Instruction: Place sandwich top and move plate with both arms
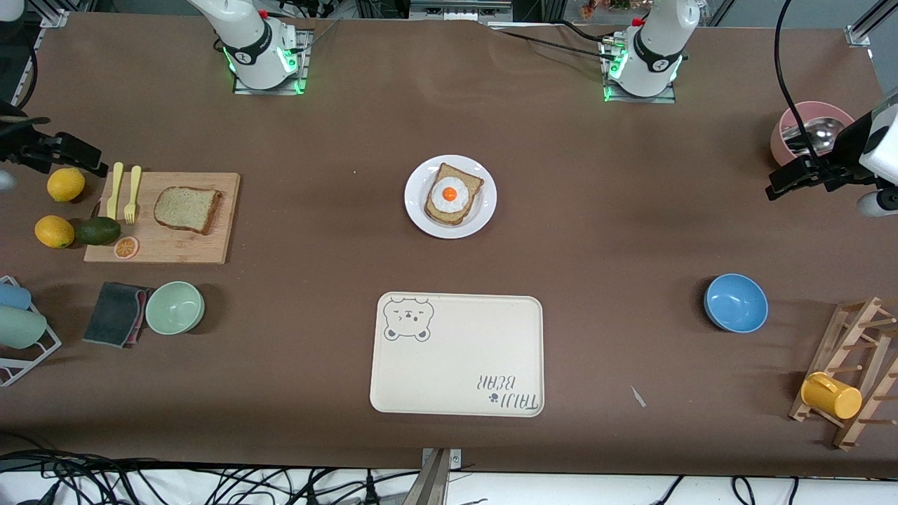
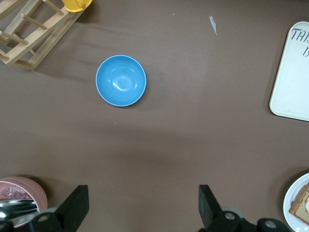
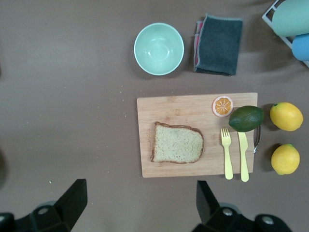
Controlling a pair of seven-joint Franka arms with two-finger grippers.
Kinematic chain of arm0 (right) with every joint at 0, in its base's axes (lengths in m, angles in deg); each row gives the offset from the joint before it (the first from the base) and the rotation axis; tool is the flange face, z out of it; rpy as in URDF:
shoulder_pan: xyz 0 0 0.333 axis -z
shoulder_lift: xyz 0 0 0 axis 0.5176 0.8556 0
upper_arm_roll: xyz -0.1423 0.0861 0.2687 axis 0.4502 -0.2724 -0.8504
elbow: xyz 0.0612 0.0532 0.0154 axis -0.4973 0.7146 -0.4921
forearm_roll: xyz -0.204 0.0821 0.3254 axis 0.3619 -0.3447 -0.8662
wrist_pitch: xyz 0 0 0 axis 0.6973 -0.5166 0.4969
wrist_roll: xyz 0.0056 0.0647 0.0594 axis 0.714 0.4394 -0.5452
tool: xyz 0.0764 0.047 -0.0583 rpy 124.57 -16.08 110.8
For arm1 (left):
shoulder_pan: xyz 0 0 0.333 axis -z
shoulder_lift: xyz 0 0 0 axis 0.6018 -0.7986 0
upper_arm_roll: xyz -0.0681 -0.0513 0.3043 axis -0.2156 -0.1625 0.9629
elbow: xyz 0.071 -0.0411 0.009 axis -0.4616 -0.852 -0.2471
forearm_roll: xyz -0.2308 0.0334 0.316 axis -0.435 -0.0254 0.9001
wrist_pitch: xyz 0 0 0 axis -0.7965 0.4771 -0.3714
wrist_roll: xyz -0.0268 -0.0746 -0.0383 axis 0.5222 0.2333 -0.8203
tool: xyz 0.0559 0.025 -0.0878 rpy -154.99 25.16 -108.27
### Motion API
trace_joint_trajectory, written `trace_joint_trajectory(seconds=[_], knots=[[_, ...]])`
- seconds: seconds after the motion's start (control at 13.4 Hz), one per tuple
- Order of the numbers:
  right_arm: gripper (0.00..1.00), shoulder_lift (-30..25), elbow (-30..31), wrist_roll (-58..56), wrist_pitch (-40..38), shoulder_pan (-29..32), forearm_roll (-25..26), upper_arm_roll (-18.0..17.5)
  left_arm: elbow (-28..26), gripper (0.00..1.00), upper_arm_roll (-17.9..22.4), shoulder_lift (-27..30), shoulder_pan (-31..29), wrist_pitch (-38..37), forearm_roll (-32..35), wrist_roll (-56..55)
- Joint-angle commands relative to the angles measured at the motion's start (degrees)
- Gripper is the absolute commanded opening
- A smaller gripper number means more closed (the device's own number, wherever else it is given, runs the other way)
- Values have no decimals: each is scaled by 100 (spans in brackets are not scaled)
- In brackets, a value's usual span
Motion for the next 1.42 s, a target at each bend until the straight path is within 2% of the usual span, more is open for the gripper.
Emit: trace_joint_trajectory(seconds=[0.0, 0.22, 0.3, 0.45, 0.52, 0.67, 0.82, 1.05, 1.2, 1.27, 1.35], knots=[[100, 562, -16, 337, -61, -126, 241, -26, 79, 100, 50, -31, 42, -22, -146, 52], [99, 1046, 325, 1005, 122, -170, 547, -26, 79, 100, 50, -31, 51, -22, -146, 43], [99, 1126, 623, 1198, 550, -274, 688, -26, 79, 100, 50, -31, 51, -22, -146, 43], [99, 1345, 1055, 1830, 1194, -477, 1336, -35, 79, 100, 50, -31, 51, -22, -146, 35], [94, 1485, 1153, 2042, 1344, -530, 1479, -35, 79, 100, 50, -31, 51, -22, -146, 43], [92, 1811, 1206, 2437, 1512, -688, 1646, -26, 79, 100, 50, -31, 51, -22, -146, 43], [82, 2031, 1390, 3061, 1669, -837, 2032, -26, 79, 100, 50, -31, 51, -22, -146, 43], [72, 1909, 2241, 3694, 2503, -926, 2376, -26, 79, 100, 50, -31, 51, -22, -154, 52], [69, 1830, 2672, 4003, 3057, -935, 2604, -26, 79, 100, 50, -48, 51, -22, -154, 61], [69, 1830, 2718, 4047, 3164, -935, 2684, -26, 88, 100, 50, -48, 51, -22, -154, 61], [61, 1830, 2744, 4048, 3182, -926, 2728, -26, 79, 100, 50, -57, 42, -22, -154, 61]])
